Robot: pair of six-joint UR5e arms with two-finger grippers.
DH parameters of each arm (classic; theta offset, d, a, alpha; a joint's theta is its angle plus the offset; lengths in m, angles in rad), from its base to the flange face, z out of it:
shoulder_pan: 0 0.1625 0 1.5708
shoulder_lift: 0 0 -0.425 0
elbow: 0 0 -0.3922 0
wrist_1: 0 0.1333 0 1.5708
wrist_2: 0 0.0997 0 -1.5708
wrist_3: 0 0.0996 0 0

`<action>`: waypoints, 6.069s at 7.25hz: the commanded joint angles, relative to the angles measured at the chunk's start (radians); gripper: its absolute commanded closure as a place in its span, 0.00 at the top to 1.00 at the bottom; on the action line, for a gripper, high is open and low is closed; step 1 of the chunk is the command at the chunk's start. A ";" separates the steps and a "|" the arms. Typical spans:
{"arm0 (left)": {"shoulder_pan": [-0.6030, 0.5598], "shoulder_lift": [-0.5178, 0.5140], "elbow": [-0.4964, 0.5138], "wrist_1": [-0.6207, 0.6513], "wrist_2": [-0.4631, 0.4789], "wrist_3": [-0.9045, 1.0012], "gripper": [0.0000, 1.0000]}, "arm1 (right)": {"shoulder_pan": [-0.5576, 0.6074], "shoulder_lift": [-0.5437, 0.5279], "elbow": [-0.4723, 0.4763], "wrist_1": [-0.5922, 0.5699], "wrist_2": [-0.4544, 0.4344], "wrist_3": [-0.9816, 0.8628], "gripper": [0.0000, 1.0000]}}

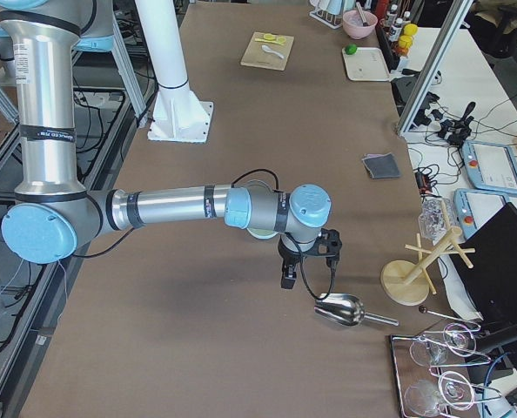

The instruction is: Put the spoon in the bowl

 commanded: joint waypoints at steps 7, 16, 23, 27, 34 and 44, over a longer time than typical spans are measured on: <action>-0.004 0.021 0.004 -0.003 0.005 0.002 0.98 | -0.002 0.002 -0.021 0.006 -0.001 -0.001 1.00; -0.018 0.095 -0.023 -0.016 0.003 0.003 0.98 | -0.002 0.001 -0.022 0.010 0.009 0.001 1.00; -0.016 0.044 -0.072 -0.015 0.003 -0.001 0.98 | -0.010 0.002 -0.009 0.187 0.036 0.016 1.00; -0.008 0.018 -0.084 -0.162 -0.003 -0.060 0.98 | -0.217 0.068 -0.006 0.299 -0.011 0.072 1.00; -0.005 0.056 0.012 -0.355 -0.006 -0.228 0.98 | -0.414 -0.122 -0.038 0.827 -0.005 0.398 1.00; -0.005 0.047 0.013 -0.352 -0.006 -0.228 0.98 | -0.536 -0.114 -0.089 0.832 -0.033 0.513 0.00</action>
